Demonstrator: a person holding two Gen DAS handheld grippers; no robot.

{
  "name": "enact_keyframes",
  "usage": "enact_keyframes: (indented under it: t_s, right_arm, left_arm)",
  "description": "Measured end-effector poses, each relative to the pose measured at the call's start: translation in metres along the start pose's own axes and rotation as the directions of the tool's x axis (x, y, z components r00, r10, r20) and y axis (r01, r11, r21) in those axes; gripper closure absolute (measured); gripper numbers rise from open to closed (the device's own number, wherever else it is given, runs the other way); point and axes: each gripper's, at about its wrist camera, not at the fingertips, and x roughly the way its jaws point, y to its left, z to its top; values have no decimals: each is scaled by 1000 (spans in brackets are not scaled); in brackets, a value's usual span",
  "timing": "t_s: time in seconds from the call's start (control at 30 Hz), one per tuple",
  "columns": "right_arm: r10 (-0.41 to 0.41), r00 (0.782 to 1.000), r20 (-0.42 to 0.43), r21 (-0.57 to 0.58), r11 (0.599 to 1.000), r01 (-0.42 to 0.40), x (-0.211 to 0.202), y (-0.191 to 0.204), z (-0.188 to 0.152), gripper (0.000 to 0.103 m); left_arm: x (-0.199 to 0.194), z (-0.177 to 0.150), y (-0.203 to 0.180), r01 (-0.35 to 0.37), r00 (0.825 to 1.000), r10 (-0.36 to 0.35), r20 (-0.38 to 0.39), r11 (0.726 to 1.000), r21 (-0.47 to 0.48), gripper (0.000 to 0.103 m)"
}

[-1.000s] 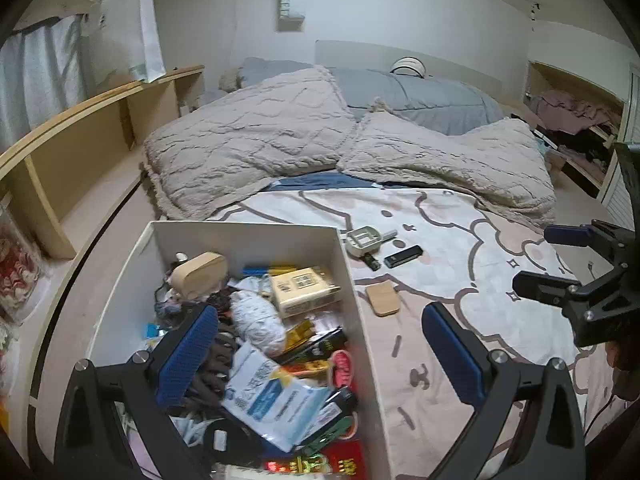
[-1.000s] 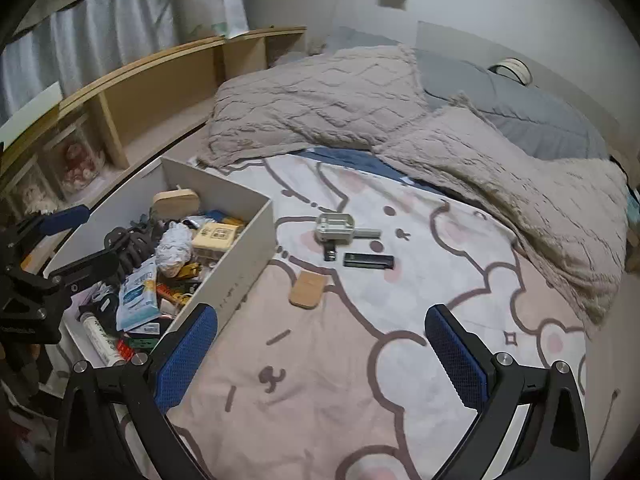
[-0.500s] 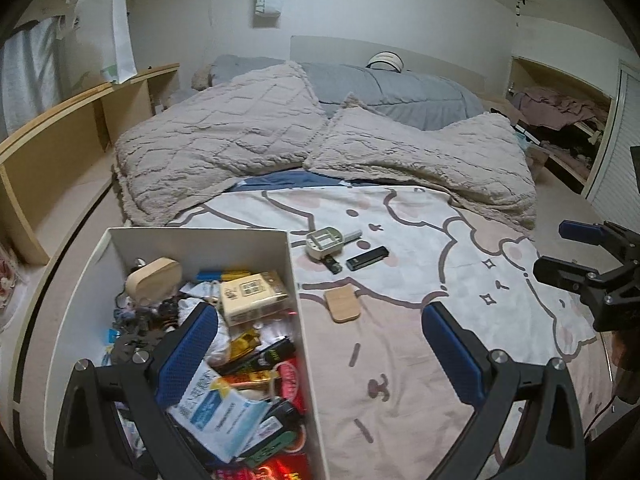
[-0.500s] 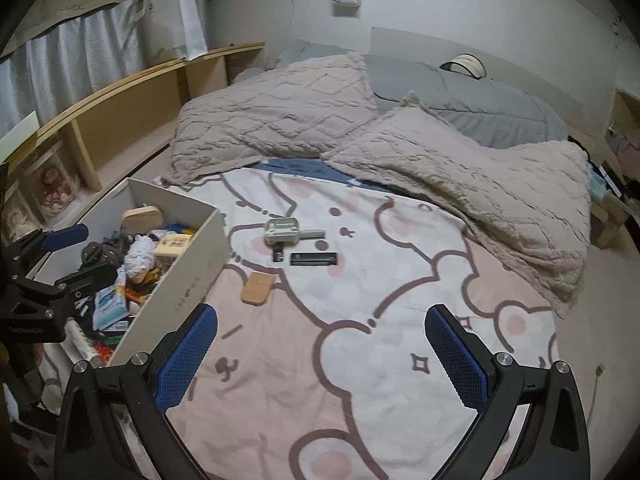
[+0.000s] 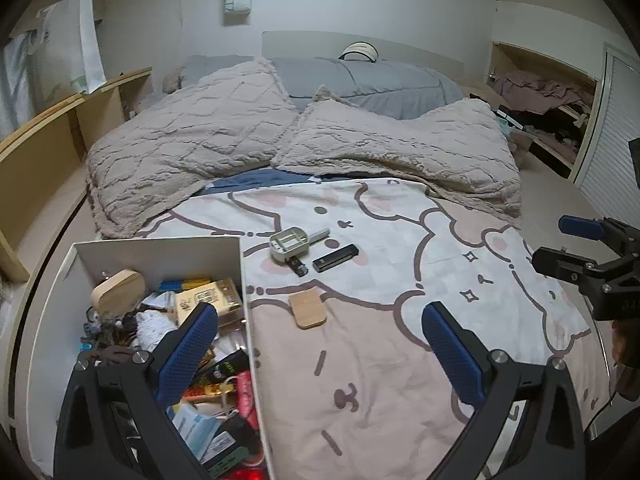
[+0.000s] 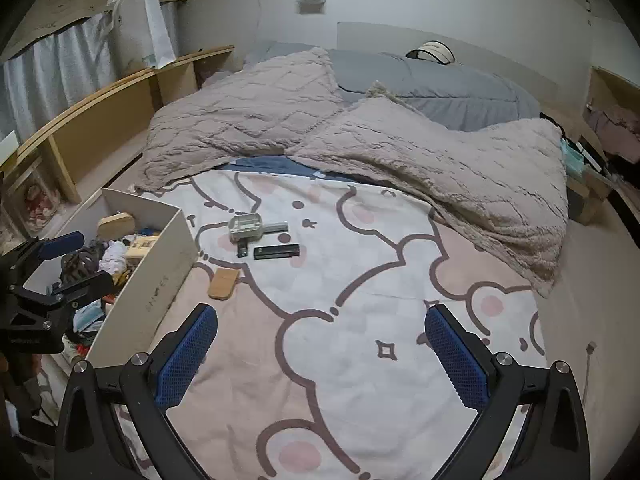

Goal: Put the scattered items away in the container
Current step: 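Withdraw both open grippers from the box back over the bed cover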

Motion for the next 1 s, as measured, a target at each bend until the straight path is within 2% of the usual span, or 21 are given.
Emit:
enact_keyframes:
  t_s: [0.3,0.43,0.6,0.87,1.0]
  right_arm:
    - [-32,999,-17,27,999,33,5,-21,5,0]
    - [-30,1000,1,61,998,30,6,-35,11,0]
    - [-67,998,6,70,995,66,19,-53,7,0]
    - [-40,998,-51,93,995,45,57,-77,-24,0]
    - [-56,997,-59,75,995,60,73,-80,-40,0]
  left_arm:
    - [16,8,-18,30,1000,-30,-8,999,13,0]
    - [30,12,-28,47,999,-47,-18,999,10,0]
    - [54,17,-39,50,998,-50,-34,999,-1,0]
    - [110,23,-59,24,996,-28,-83,998,-59,0]
    - [145,21,-68,-31,993,24,-115,998,-57,0]
